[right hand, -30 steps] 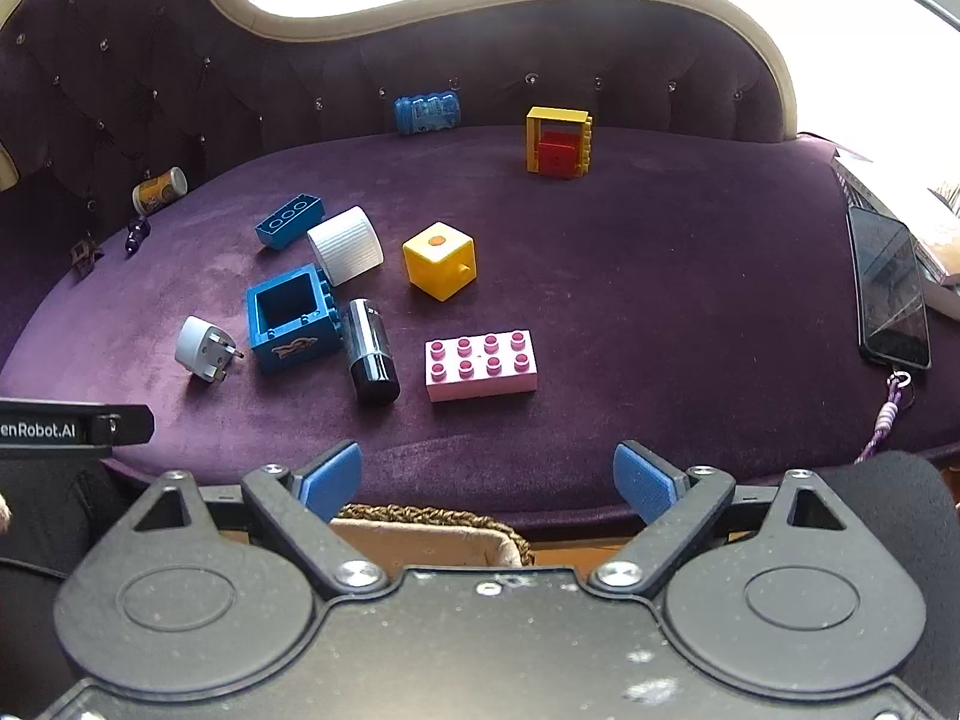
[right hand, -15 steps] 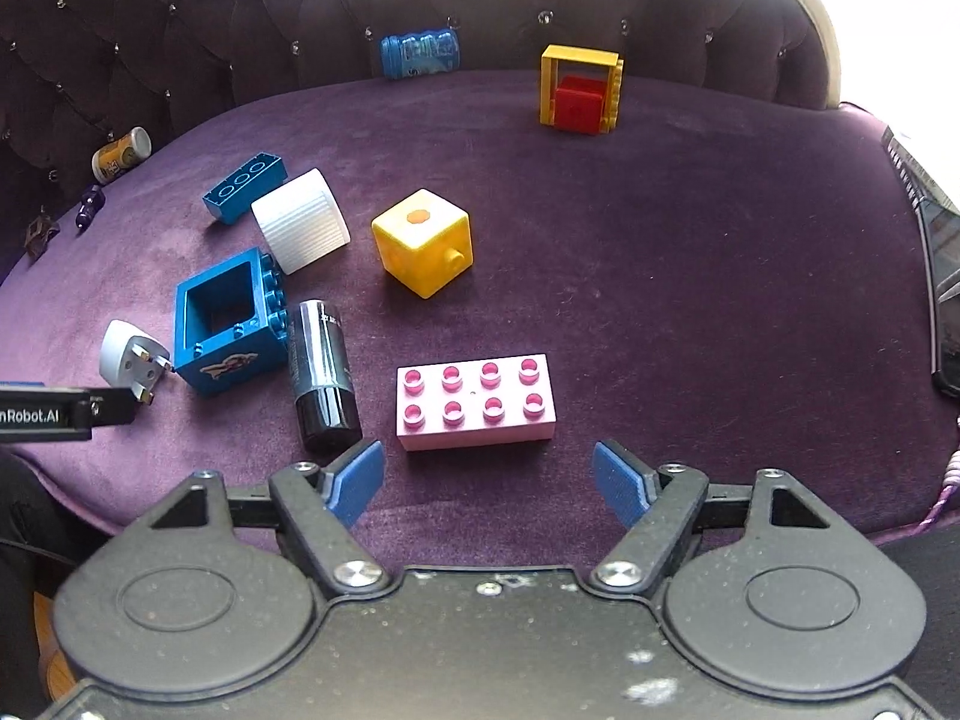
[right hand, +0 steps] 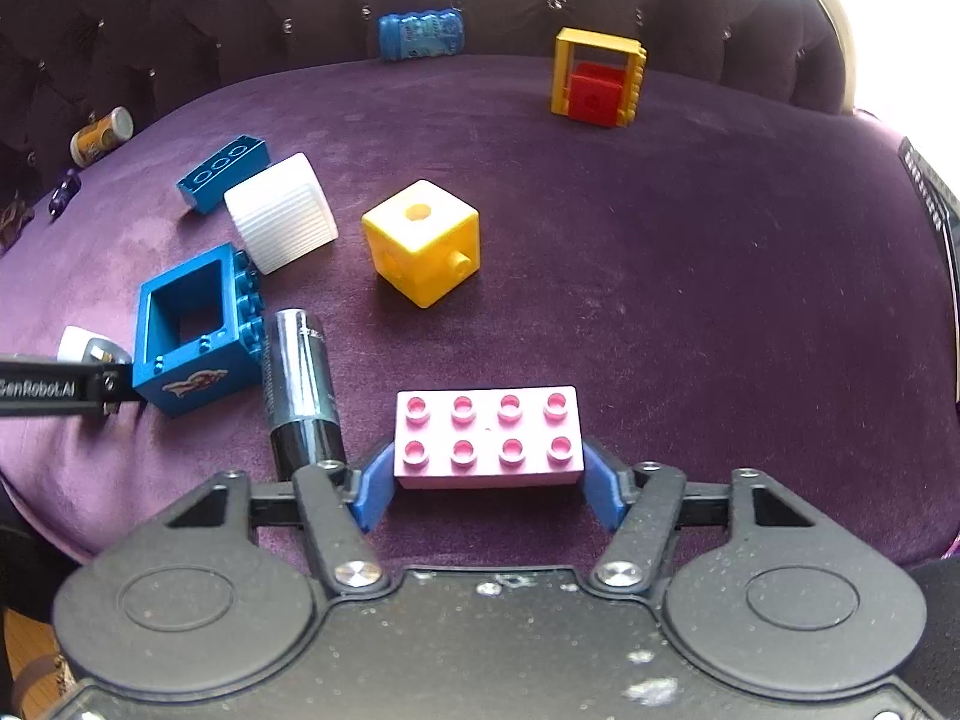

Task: Organize rigid objects
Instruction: 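Grasp the white plug adapter with left tool while right tool grasps pink brick, then carry both items over the basket and open both tools to drop them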

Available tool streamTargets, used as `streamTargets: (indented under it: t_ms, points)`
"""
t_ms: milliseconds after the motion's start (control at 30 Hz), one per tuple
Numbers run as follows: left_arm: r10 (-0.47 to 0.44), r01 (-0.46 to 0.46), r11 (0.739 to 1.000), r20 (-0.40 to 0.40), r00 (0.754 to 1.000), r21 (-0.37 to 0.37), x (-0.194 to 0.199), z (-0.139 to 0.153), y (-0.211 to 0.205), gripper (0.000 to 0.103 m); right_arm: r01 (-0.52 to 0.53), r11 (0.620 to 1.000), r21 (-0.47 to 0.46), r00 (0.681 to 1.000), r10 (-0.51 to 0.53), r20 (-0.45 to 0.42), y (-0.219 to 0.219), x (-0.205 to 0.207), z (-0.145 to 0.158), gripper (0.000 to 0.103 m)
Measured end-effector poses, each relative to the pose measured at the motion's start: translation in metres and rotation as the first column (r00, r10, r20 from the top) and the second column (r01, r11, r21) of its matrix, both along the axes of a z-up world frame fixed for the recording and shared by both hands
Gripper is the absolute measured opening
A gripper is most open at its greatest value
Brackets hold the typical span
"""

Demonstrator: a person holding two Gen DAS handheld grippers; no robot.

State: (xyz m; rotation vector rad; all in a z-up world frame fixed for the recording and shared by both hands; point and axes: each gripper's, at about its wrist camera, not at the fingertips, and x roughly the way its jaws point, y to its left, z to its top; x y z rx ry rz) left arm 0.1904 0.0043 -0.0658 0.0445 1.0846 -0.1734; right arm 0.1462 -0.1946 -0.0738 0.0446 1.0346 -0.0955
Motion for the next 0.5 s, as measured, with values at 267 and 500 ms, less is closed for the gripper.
streamTargets:
  t_ms: [267, 500]
  points:
    - [0.018, -0.018, 0.999, 0.003, 1.0, -0.035, -0.001, 0.004, 0.003, 0.045, 0.053, 0.998, 0.03, 0.999, -0.053, 0.008, -0.01, -0.003, 0.005, 0.063]
    - [0.036, -0.036, 0.997, -0.003, 0.999, -0.061, -0.032, 0.02, 0.005, 0.045, 0.116, 0.985, 0.129, 0.993, -0.119, 0.015, -0.026, -0.022, 0.019, 0.063]
